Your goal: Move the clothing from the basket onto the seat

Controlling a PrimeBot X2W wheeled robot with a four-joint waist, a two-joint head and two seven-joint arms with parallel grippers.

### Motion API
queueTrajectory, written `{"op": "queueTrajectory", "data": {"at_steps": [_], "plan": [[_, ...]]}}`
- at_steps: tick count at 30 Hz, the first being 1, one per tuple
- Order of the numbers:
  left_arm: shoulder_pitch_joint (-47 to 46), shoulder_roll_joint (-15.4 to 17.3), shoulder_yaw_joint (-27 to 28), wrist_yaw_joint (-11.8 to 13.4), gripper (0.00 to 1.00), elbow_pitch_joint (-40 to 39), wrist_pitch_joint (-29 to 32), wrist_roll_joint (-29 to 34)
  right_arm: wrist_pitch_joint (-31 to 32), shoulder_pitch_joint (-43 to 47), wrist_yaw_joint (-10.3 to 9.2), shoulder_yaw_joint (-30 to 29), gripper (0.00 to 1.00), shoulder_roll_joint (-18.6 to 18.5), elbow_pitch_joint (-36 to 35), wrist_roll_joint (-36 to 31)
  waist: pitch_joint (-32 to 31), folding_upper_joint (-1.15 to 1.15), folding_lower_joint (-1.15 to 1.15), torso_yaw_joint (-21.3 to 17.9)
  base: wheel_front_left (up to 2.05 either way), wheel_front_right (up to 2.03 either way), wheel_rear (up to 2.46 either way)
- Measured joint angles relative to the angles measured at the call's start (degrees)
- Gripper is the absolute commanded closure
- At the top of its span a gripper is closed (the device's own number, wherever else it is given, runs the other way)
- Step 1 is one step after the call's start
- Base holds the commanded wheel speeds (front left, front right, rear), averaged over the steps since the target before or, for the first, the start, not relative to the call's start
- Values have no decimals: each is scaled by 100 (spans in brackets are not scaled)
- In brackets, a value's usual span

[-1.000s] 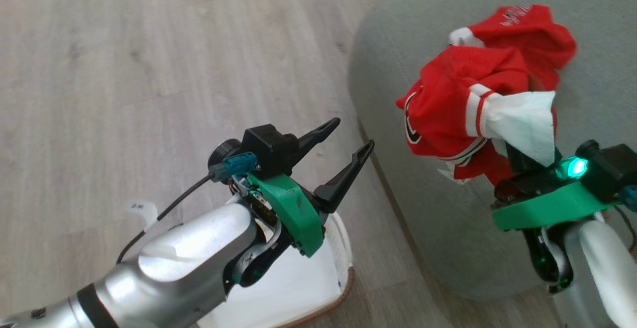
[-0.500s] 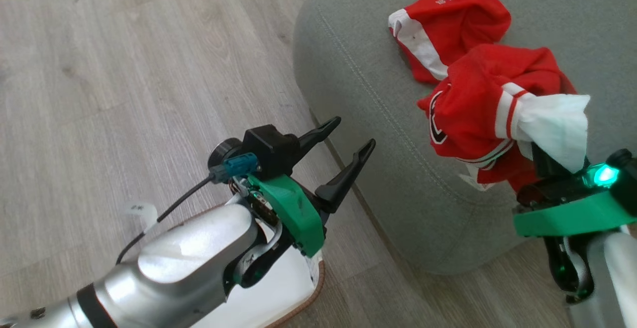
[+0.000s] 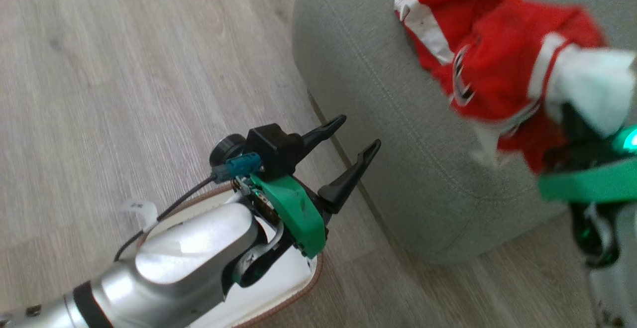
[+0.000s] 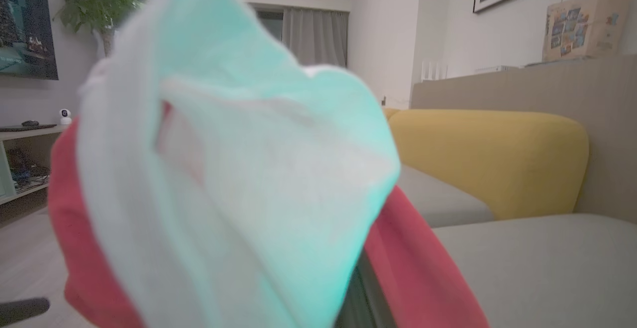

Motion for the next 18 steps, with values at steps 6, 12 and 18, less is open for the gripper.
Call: {"op": "queueTrajectory", "data": {"at_steps": [6,12,18], "plan": [[-311,172,-1,1,0,-223,155,55,162,-927,0,-234,100,-324,231,69,375,0,0,142,0,0,0],[-457,305,-2,27,0,-400,274,157,376,-1669,0,-290,100,-721,683,119,729,0,0,253,0,0,0],[-697,413,-5,32,0,-617,443,252,477,-2581,0,-430,100,-1126,1347,223,1174,0,1,379,0,0,0]]}}
